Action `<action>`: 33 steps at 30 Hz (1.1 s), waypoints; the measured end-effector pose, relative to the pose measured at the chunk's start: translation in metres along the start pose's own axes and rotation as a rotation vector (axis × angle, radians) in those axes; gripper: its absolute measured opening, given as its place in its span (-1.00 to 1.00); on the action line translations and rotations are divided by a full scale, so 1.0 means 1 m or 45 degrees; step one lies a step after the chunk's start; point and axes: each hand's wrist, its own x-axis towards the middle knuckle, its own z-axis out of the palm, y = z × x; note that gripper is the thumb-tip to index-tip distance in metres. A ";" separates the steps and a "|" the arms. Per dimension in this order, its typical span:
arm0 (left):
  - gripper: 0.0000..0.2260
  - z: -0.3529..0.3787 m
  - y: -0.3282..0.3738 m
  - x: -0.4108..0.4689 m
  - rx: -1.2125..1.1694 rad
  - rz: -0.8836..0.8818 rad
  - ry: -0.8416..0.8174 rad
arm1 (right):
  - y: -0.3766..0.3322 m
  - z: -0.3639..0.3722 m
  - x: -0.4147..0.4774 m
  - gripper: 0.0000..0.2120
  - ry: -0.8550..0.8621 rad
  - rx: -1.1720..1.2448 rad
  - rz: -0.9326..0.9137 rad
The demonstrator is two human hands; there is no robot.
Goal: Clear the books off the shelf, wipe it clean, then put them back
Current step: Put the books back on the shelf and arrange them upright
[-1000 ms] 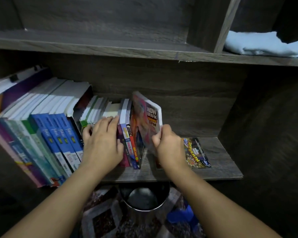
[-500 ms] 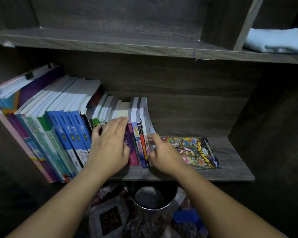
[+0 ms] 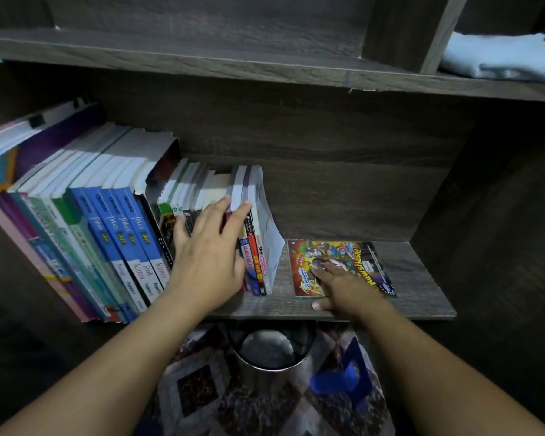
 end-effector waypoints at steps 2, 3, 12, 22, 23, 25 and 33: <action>-0.30 0.001 0.002 0.000 -0.013 -0.019 0.003 | 0.000 0.004 -0.001 -0.28 0.028 -0.049 -0.002; -0.30 0.002 0.003 0.000 -0.024 -0.029 0.006 | -0.001 0.006 -0.001 -0.32 0.056 -0.071 -0.002; -0.32 -0.002 0.007 -0.001 -0.084 -0.072 0.030 | -0.025 0.016 -0.008 -0.54 0.215 -0.316 0.013; -0.37 -0.011 -0.008 0.005 -0.197 -0.091 -0.009 | -0.058 -0.042 -0.013 -0.75 0.969 0.217 0.111; -0.39 -0.012 -0.009 0.006 -0.199 -0.094 -0.006 | -0.064 -0.051 -0.013 -0.76 1.127 0.358 0.082; -0.41 -0.012 -0.009 0.007 -0.201 -0.094 -0.015 | -0.072 -0.067 -0.014 -0.79 1.390 0.599 0.061; -0.35 -0.014 -0.019 0.000 -0.221 -0.041 -0.063 | -0.114 -0.042 0.001 -0.76 1.278 0.947 -0.066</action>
